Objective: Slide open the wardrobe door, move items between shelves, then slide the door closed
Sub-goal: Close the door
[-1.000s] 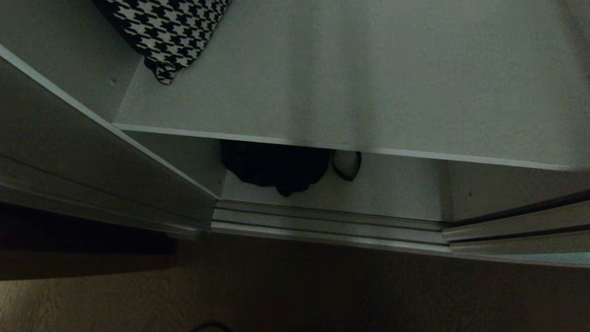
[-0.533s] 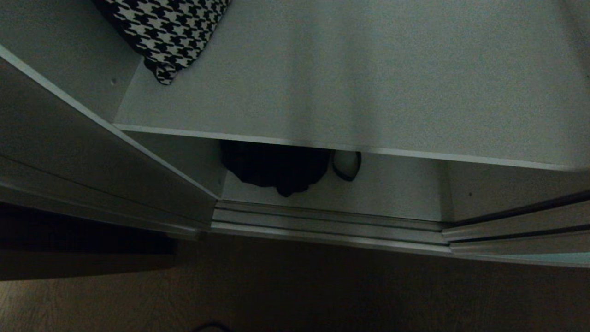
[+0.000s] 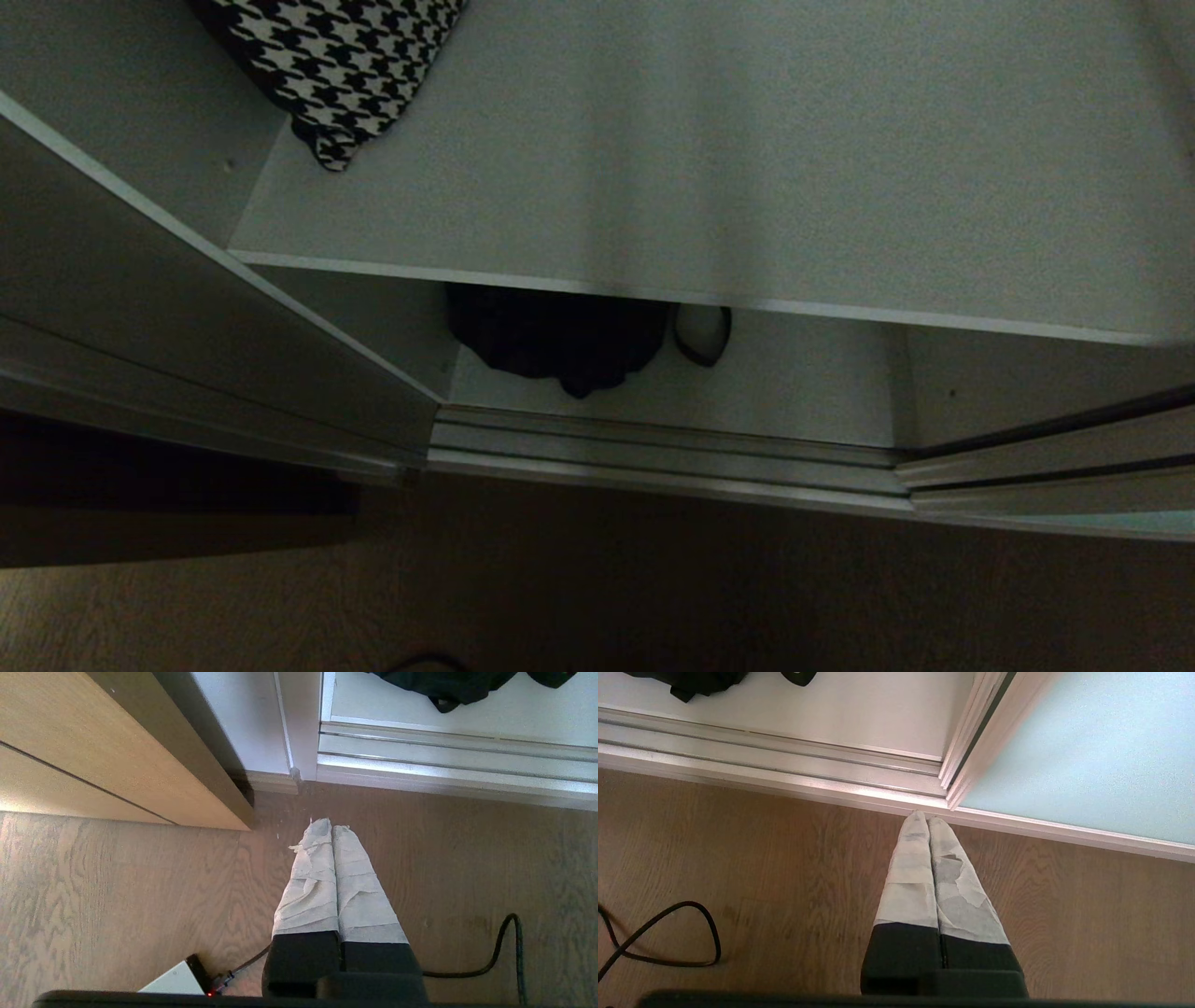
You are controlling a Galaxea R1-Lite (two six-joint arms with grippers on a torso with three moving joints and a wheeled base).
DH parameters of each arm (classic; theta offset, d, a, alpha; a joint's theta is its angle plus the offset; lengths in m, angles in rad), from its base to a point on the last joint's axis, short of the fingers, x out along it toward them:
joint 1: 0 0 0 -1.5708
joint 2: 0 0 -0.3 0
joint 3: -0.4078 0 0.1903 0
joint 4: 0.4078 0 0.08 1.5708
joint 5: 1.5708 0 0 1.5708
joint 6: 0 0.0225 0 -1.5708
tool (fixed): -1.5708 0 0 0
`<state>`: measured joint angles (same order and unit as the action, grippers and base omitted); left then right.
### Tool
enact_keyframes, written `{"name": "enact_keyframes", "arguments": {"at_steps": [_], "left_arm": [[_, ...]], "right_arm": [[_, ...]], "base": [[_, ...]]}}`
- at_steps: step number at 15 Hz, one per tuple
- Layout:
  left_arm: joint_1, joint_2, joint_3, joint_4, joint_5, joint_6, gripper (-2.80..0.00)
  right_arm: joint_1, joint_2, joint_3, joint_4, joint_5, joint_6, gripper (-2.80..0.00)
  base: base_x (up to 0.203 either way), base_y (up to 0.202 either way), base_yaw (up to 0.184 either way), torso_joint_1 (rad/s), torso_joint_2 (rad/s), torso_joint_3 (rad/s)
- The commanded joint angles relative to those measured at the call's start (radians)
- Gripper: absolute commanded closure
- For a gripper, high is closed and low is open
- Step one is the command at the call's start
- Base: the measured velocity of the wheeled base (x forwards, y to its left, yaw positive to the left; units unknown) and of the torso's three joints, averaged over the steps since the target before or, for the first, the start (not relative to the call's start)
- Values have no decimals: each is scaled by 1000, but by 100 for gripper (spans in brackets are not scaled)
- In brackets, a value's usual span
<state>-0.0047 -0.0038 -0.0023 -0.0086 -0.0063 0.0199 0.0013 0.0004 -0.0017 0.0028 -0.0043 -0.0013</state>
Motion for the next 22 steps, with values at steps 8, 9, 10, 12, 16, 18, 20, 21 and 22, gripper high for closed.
{"name": "enact_keyframes", "arguments": {"at_steps": [8, 9, 10, 12, 16, 18, 20, 21, 22], "left_arm": [[0, 4, 1, -2, 0, -9, 0], [0, 4, 1, 1, 0, 3, 0], [0, 4, 1, 2, 0, 9, 0], [0, 4, 1, 3, 0, 3, 0], [0, 4, 2, -1, -1, 2, 0], [0, 4, 2, -1, -3, 5, 0], [0, 4, 2, -1, -1, 2, 0], [0, 4, 2, -1, -1, 2, 0], [0, 4, 2, -1, -2, 2, 0]], "right_arm": [[0, -2, 0, 0, 0, 0, 0], [0, -2, 0, 0, 0, 0, 0], [0, -3, 0, 0, 0, 0, 0], [0, -2, 0, 0, 0, 0, 0], [0, -2, 0, 0, 0, 0, 0], [0, -2, 0, 0, 0, 0, 0], [0, -2, 0, 0, 0, 0, 0], [0, -2, 0, 0, 0, 0, 0], [0, -2, 0, 0, 0, 0, 0]], "base": [[0, 0, 0, 0, 0, 0], [0, 0, 0, 0, 0, 0], [0, 0, 0, 0, 0, 0], [0, 0, 0, 0, 0, 0], [0, 0, 0, 0, 0, 0], [0, 0, 0, 0, 0, 0], [-48, 0, 0, 1, 1, 2], [-184, 0, 0, 1, 2, 2], [-200, 0, 1, 2, 4, 3]]}}
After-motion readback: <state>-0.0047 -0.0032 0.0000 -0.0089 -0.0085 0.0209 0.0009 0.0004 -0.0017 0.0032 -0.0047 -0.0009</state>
